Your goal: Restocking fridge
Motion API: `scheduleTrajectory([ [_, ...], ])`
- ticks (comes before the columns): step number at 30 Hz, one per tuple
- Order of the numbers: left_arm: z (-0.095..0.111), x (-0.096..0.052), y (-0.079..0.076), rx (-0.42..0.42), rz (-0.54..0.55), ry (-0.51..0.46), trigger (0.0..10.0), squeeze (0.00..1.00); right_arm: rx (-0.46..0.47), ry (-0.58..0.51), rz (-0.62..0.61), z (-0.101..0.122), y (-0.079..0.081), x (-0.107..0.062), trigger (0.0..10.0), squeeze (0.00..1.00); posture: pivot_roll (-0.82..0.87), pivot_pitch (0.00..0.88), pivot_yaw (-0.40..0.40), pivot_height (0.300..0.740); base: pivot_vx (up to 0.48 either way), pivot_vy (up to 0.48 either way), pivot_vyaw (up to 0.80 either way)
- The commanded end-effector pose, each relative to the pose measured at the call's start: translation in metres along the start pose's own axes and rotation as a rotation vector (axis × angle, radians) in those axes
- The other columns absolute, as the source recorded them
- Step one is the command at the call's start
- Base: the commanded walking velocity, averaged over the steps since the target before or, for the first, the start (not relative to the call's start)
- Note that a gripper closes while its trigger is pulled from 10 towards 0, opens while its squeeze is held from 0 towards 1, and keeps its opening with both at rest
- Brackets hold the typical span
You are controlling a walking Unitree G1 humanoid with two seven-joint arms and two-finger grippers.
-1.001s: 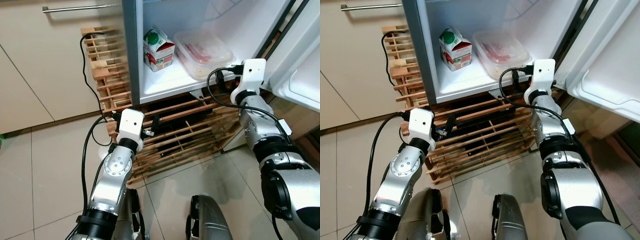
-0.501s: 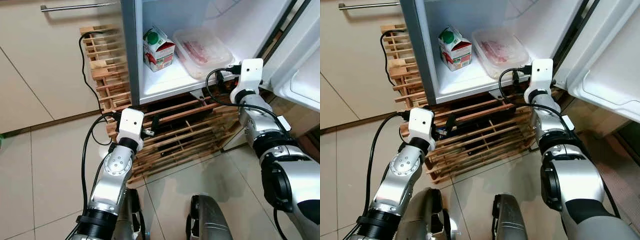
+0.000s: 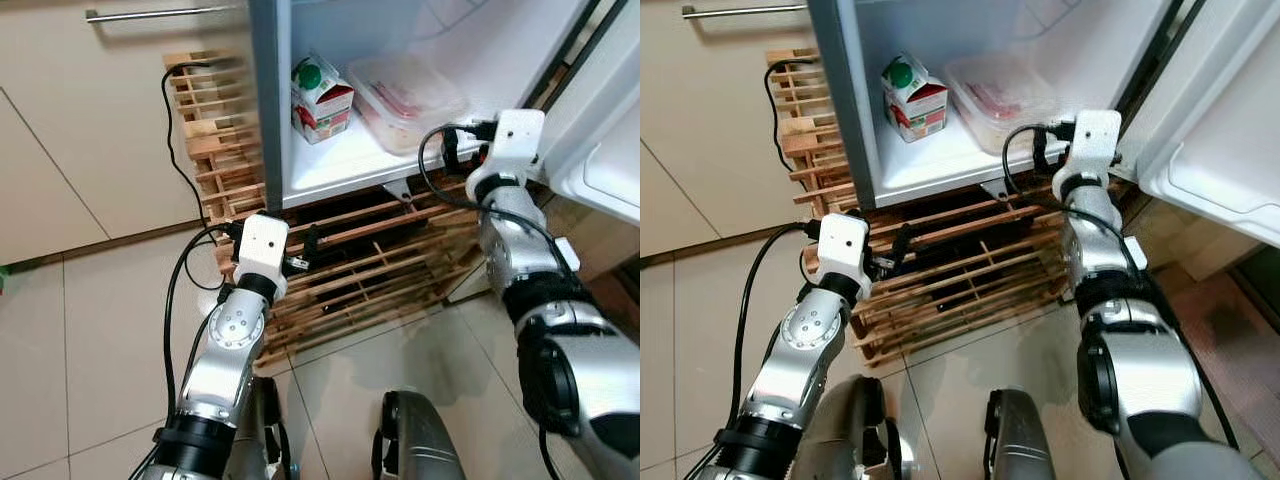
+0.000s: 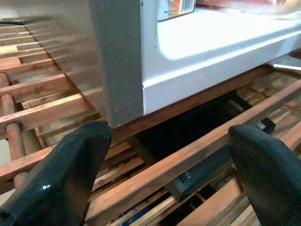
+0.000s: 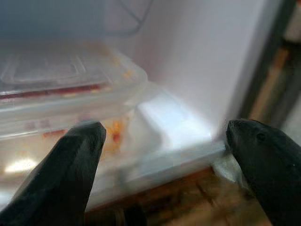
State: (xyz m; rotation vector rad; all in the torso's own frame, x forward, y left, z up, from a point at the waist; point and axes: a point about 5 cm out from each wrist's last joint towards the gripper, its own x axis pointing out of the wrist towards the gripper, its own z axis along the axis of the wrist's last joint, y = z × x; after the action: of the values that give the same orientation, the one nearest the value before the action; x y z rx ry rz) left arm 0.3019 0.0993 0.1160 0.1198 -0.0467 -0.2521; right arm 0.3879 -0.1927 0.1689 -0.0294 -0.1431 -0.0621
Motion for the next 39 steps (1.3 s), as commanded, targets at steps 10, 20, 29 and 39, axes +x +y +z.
scheduleTrajectory([
  [10, 0.0, 0.009, -0.011, -0.005, -0.064, 0.008, 10.0, 0.0, 0.034, 0.168, -0.023, -0.057, -0.012, -0.043, 10.0, 0.0, 0.08, 0.099, -0.04, 0.642, 0.0, 0.0, 0.0],
  [20, -0.003, 0.006, -0.003, 0.005, -0.042, 0.005, 10.0, 0.0, 0.09, 0.127, 0.059, -0.051, 0.008, -0.086, 10.0, 0.0, 0.08, 0.069, -0.037, 0.642, 0.0, 0.0, 0.0],
  [29, -0.006, -0.006, 0.014, 0.047, 0.009, 0.003, 10.0, 0.0, 0.11, 0.13, 0.145, -0.05, 0.013, -0.128, 10.0, 0.0, 0.08, 0.052, -0.035, 0.642, 0.0, 0.0, 0.0],
  [39, -0.029, -0.053, 0.05, 0.016, 0.111, 0.037, 10.0, 0.0, 0.078, 0.156, 0.044, -0.065, -0.005, -0.165, 10.0, 0.0, 0.08, 0.053, -0.016, 0.642, 0.0, 0.0, 0.0],
])
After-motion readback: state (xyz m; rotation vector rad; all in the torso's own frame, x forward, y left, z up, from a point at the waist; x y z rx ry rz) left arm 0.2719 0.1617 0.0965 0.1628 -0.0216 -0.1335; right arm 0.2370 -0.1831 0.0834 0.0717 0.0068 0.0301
